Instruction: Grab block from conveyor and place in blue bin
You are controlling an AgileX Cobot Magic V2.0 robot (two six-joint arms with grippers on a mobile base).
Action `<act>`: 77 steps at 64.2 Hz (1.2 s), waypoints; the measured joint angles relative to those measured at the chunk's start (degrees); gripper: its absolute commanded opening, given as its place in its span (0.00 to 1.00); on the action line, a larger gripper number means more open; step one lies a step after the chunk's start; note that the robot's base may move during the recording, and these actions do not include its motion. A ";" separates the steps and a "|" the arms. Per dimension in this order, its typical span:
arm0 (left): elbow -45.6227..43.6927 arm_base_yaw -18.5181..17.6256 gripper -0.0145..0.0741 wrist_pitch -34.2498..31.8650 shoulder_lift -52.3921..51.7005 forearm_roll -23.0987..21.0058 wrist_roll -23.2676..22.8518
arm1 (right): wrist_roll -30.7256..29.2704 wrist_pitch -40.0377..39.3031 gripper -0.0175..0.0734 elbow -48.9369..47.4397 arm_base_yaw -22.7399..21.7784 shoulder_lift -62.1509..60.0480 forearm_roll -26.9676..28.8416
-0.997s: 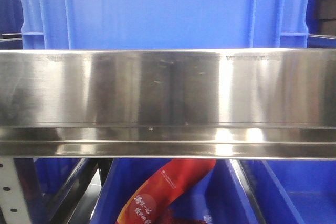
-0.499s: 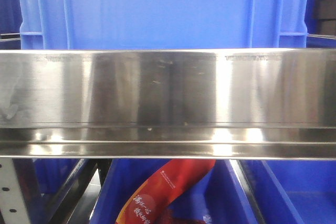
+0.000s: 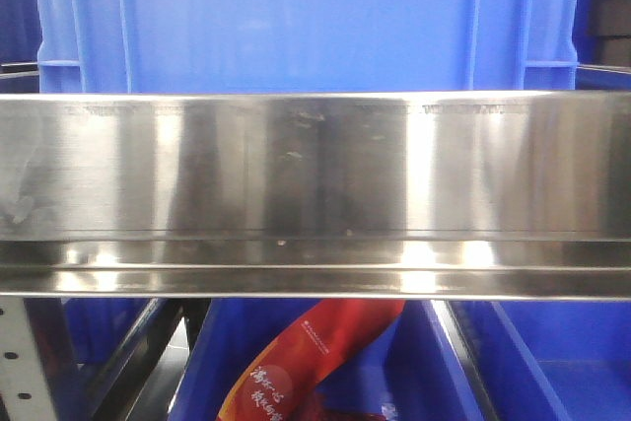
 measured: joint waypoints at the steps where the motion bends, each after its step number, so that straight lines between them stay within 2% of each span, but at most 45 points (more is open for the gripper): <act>1: 0.00 0.00 0.04 0.00 0.00 0.00 0.00 | 0.00 0.00 0.02 0.00 0.00 0.00 0.00; 15: 0.00 0.00 0.04 0.00 0.00 0.00 0.00 | 0.00 -0.97 0.02 0.00 0.00 0.00 -0.20; 20: 0.00 0.00 0.04 0.00 -0.09 0.00 0.00 | 1.86 -1.62 0.02 0.00 -0.92 0.00 -2.73; 28: 0.00 0.00 0.04 0.00 -0.09 0.00 0.00 | 7.60 -3.10 0.02 0.30 -6.72 -0.49 -7.94; 37: 0.01 0.00 0.04 0.00 -0.09 0.00 0.00 | 9.25 -7.09 0.02 5.05 -14.82 -3.90 -9.36; 44: 0.01 0.00 0.04 0.00 -0.09 0.00 0.00 | 9.50 -10.74 0.02 11.59 -19.04 -8.74 -9.59; 63: 0.01 0.00 0.04 0.00 -0.09 0.00 0.00 | 9.72 -13.32 0.02 28.42 -25.99 -21.98 -9.63; 77: 0.11 0.00 0.04 0.00 -0.09 0.00 0.00 | 9.72 -14.05 0.02 31.63 -27.39 -23.23 -9.63</act>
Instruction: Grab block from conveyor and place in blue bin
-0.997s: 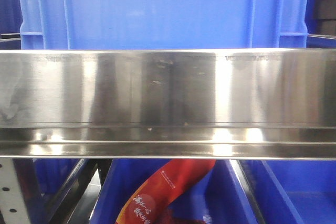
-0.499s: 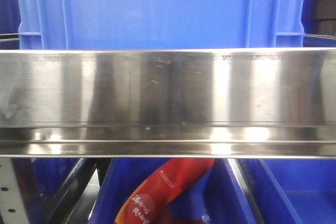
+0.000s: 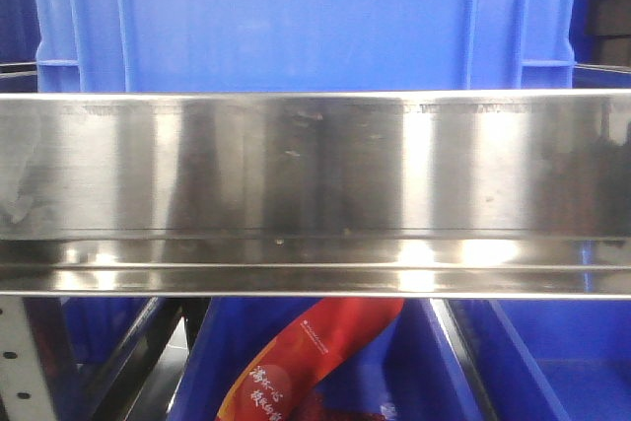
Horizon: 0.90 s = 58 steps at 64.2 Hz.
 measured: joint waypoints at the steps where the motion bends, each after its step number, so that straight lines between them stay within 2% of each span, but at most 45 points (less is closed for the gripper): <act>1: 0.00 0.00 0.04 0.00 0.00 0.00 0.00 | 0.00 0.00 0.02 0.00 -0.05 0.00 0.00; 58: 0.00 0.00 0.04 0.00 0.00 0.00 0.00 | 0.00 -1.63 0.02 0.12 -0.41 0.00 -0.09</act>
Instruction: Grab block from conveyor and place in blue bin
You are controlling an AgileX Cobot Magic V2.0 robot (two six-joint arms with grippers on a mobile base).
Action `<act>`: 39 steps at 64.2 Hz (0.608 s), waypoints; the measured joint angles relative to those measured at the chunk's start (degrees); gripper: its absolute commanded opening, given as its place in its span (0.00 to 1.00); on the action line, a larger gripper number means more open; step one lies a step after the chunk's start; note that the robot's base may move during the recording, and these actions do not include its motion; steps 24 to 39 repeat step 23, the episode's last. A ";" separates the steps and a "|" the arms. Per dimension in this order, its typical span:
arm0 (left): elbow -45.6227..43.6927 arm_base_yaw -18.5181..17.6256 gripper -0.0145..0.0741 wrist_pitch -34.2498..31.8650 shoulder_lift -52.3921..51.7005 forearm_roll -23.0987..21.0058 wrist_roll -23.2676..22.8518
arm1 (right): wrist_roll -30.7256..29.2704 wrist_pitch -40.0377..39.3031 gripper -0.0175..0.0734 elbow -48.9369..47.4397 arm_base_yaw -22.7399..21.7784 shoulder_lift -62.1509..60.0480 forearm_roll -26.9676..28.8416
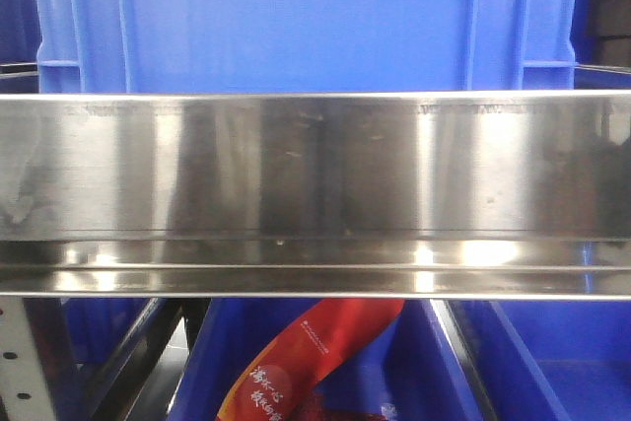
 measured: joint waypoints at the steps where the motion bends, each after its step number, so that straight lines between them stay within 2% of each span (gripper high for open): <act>1: 0.00 0.00 0.04 0.00 0.00 0.00 0.00 | 0.00 0.00 0.02 0.00 0.00 0.00 0.00; 39: 0.00 0.00 0.04 0.00 0.00 0.00 0.00 | 0.00 0.00 0.02 0.00 0.00 0.00 0.00</act>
